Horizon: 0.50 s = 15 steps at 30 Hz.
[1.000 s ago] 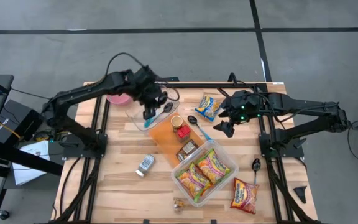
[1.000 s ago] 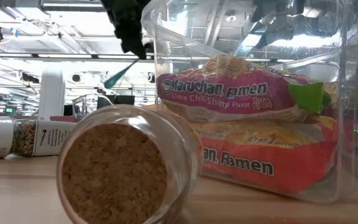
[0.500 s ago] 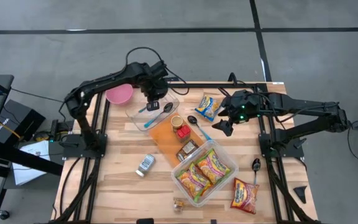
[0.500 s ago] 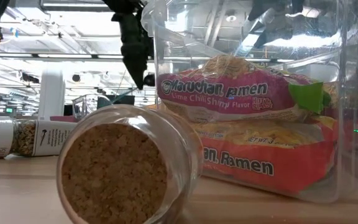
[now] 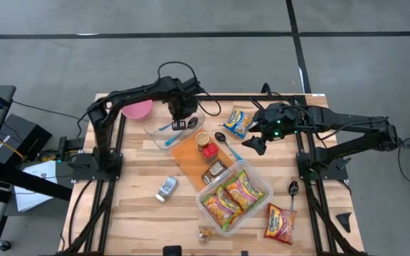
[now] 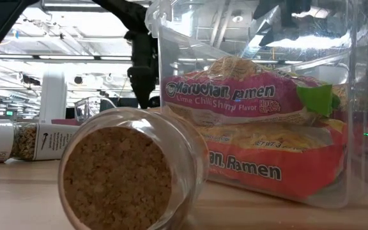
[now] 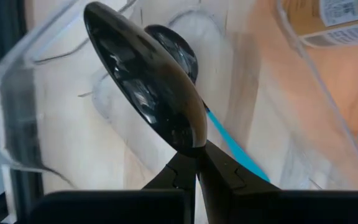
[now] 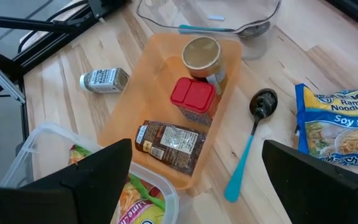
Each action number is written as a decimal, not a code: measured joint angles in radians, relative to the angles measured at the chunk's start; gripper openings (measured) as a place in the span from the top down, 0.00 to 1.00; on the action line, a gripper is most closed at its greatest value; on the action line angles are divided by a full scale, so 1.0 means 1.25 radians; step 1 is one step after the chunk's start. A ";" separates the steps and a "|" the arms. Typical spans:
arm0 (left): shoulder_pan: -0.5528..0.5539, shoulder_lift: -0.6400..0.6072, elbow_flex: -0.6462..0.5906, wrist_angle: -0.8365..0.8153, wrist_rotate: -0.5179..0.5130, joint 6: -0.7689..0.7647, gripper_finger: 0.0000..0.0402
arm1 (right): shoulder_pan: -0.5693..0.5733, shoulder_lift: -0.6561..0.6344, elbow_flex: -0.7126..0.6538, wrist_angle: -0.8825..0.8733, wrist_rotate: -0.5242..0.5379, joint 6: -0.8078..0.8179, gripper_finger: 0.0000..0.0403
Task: Pick & Place Food Item
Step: Put the blue spoon into the top transparent bin
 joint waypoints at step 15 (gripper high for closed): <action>0.000 0.062 -0.004 0.035 0.002 -0.003 0.99 | 0.000 0.000 0.000 -0.001 0.020 -0.006 0.12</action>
